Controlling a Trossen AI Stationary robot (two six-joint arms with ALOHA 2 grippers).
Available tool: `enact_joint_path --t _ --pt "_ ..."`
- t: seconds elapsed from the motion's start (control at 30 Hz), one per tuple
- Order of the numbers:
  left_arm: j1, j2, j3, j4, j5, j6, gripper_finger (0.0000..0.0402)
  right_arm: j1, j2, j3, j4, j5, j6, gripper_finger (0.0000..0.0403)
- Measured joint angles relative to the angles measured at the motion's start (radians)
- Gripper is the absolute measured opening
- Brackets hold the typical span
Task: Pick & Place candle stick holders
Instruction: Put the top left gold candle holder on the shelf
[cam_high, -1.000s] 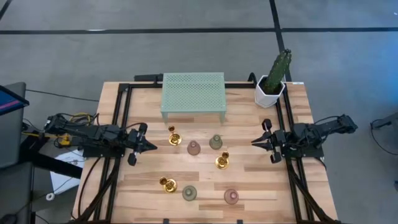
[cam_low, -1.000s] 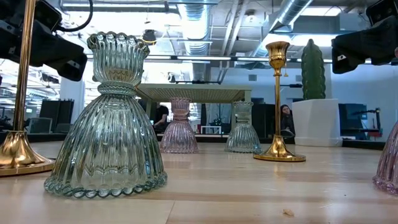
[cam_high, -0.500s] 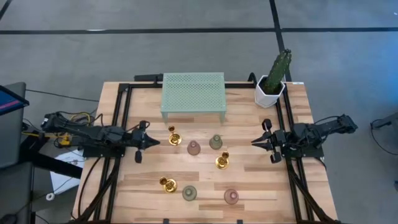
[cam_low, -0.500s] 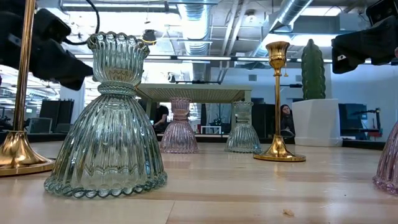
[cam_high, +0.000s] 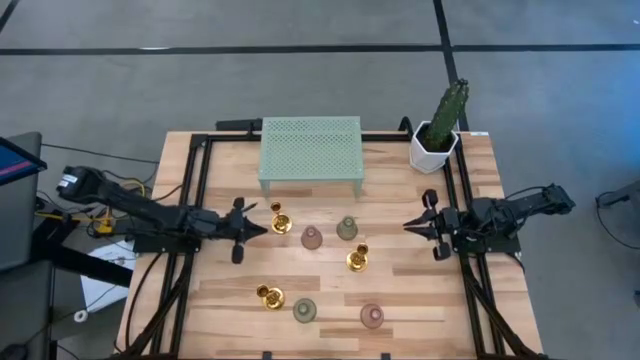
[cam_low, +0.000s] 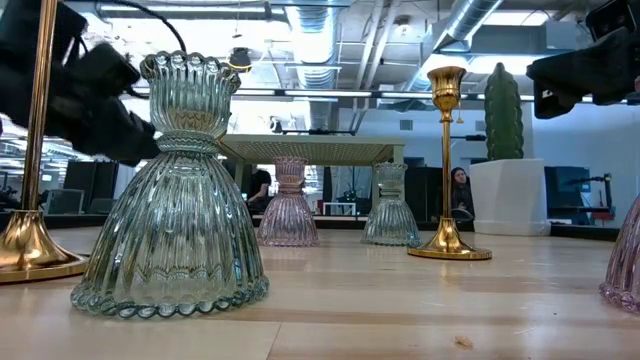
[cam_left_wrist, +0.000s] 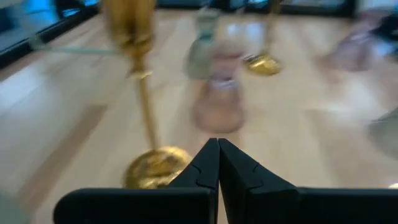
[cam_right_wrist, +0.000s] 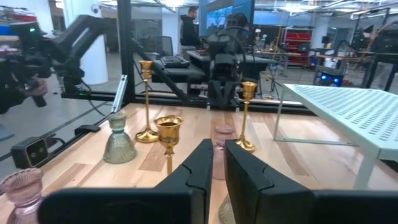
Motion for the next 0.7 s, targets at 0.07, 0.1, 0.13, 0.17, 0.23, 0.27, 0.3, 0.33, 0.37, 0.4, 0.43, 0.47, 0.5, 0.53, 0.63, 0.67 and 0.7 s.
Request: enact_joint_path --t 0.07,0.1,0.13,0.17,0.23,0.27,0.3,0.33,0.37,0.4,0.43,0.47,0.5,0.53,0.63,0.67,0.7 --pt "0.000 0.064 0.000 0.033 -0.081 0.000 0.0004 0.000 0.000 0.000 0.000 0.000 0.000 0.0033" --pt "0.000 0.092 0.000 0.057 -0.116 0.000 0.0004 0.000 0.000 0.000 0.000 0.001 0.000 0.0033" --pt "0.000 0.119 0.000 0.086 -0.140 0.000 0.0004 0.000 0.000 0.000 0.000 0.001 0.000 0.0033" --pt "0.000 0.143 0.000 0.120 -0.150 0.001 0.0004 0.000 0.000 0.000 0.000 0.001 0.000 0.0033" --pt "0.000 0.187 0.000 0.188 -0.151 0.009 0.0004 0.000 0.000 0.000 0.000 0.001 0.000 0.0032" --pt "0.000 0.206 0.000 0.209 -0.151 0.009 0.0004 0.000 0.000 0.000 0.000 0.002 0.000 0.0031" --pt "0.000 0.223 0.000 0.223 -0.151 0.009 0.0004 0.000 0.000 0.000 0.000 0.002 0.000 0.0030" --pt "0.000 0.238 0.000 0.231 -0.151 0.008 0.0004 0.000 0.000 0.000 0.000 0.003 0.000 0.0028" --pt "0.000 0.251 0.000 0.232 -0.151 0.005 0.0004 0.000 0.000 0.000 0.000 0.002 0.000 0.0026" --pt "0.000 0.263 0.000 0.232 -0.151 -0.004 0.0004 0.000 0.000 0.000 0.000 0.003 0.000 0.0024" --pt "0.000 0.276 0.000 0.233 -0.151 -0.017 0.0004 0.000 0.000 0.000 0.000 0.003 0.000 0.0021" --pt "0.000 0.286 0.000 0.233 -0.152 -0.027 0.0004 0.000 0.000 0.000 0.000 0.003 0.000 0.0019" --pt "0.000 0.296 0.000 0.235 -0.152 -0.037 0.0004 0.000 0.000 0.000 0.000 0.003 0.000 0.0016" --pt "0.000 0.305 0.000 0.236 -0.152 -0.040 0.0004 0.000 0.000 0.000 0.000 0.003 0.000 0.0014" --pt "0.000 0.326 0.000 0.239 -0.152 -0.041 0.0004 0.000 0.000 0.000 0.000 0.003 0.000 0.0009" --pt "0.000 0.331 0.000 0.243 -0.153 -0.041 0.0006 0.000 0.000 0.000 0.000 0.002 0.000 0.0008" --pt "0.000 0.335 0.000 0.246 -0.153 -0.042 0.0009 0.000 0.000 0.000 0.000 0.003 0.000 0.0008"
